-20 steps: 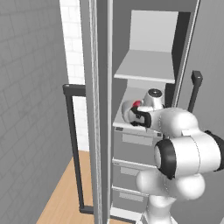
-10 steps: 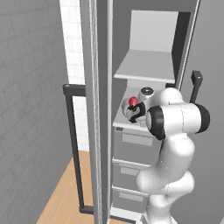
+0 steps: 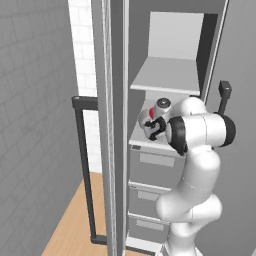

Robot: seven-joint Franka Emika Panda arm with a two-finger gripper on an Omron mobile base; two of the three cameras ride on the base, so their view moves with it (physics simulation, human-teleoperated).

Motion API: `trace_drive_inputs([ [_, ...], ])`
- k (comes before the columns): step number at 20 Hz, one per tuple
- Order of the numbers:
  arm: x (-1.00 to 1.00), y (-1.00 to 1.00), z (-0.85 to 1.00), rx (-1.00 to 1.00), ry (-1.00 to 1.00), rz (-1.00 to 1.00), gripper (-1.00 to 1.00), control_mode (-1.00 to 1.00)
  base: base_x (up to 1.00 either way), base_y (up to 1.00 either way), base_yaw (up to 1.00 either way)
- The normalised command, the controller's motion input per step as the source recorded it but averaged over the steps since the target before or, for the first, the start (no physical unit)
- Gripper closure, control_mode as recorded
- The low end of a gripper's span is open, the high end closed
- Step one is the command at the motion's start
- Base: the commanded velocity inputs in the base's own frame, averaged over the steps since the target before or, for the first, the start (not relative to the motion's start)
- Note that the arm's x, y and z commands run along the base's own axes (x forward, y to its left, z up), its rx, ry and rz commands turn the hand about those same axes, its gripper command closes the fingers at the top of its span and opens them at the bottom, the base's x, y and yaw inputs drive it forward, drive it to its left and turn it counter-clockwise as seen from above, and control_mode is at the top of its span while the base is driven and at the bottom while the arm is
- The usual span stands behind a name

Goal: Take the meat container that has the steak and place it on the second highest rack of the freezer. Then take the vegetable container that has the garlic and potato and place it on the highest rack of the freezer.

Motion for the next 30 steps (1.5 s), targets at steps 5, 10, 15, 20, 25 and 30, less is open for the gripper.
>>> trace_drive_inputs([
  [5,-0.74,0.35,0.36,-0.01,-0.35,-0.09,-1.0,-1.0,0.0,0.0,0.0],
  [10,-0.82,0.59,0.67,-0.06,-0.28,-0.15,-1.0,-1.0,0.0,0.0,0.0],
  [15,-0.9,0.29,0.69,-0.01,-0.19,-0.1,-1.0,-1.0,0.0,0.0,0.0],
  [20,-1.0,0.0,0.56,0.02,-0.03,0.0,-1.0,-1.0,0.0,0.0,0.0],
  [25,-1.0,0.05,0.52,0.07,0.0,0.06,-1.0,-1.0,0.0,0.0,0.0],
  [30,-1.0,0.11,0.61,0.0,0.17,0.05,-1.0,-1.0,0.0,0.0,0.0],
])
